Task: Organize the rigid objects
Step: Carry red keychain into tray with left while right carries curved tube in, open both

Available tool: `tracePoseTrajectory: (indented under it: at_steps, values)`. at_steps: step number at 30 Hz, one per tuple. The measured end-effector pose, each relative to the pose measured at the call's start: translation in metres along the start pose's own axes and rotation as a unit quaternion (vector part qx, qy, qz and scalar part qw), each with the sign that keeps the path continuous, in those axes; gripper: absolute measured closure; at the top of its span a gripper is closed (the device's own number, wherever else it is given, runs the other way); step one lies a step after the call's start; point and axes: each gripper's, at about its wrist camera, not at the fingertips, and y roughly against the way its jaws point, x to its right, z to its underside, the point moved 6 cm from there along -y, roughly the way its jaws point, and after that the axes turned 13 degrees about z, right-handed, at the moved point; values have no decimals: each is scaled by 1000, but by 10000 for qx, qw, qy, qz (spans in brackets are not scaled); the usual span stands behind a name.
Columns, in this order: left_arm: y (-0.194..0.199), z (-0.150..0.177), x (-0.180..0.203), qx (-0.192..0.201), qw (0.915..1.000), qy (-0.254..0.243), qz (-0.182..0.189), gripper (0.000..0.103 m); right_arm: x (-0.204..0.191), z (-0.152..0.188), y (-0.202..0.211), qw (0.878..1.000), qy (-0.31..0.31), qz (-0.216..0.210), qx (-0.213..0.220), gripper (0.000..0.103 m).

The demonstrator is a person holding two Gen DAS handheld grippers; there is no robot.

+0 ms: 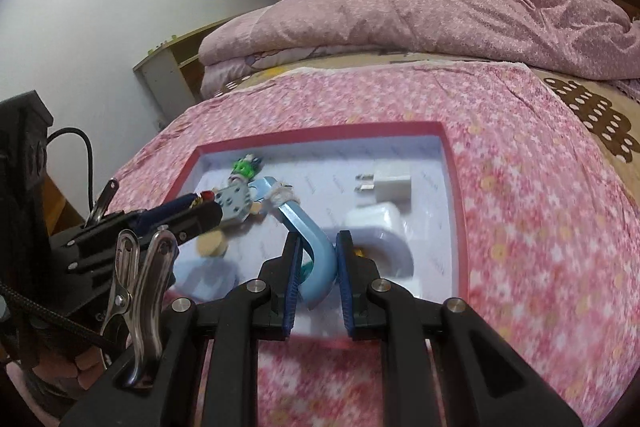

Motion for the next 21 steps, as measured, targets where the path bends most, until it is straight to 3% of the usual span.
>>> tracePoseTrajectory:
  at_steps: [17,19,21]
  values:
    - [-50,-20,-13,-55,9997,35,-249,81,5,-33,-45,9996,91,204,185,84]
    - [-50,-20,-15,-53,9995,50,-306,76,5,-34,-47,9995,106,239,178,84]
    - [-51,-21,-16,-75,9994,53,-346,57,4,-33,-49,9996,96,219,166,84]
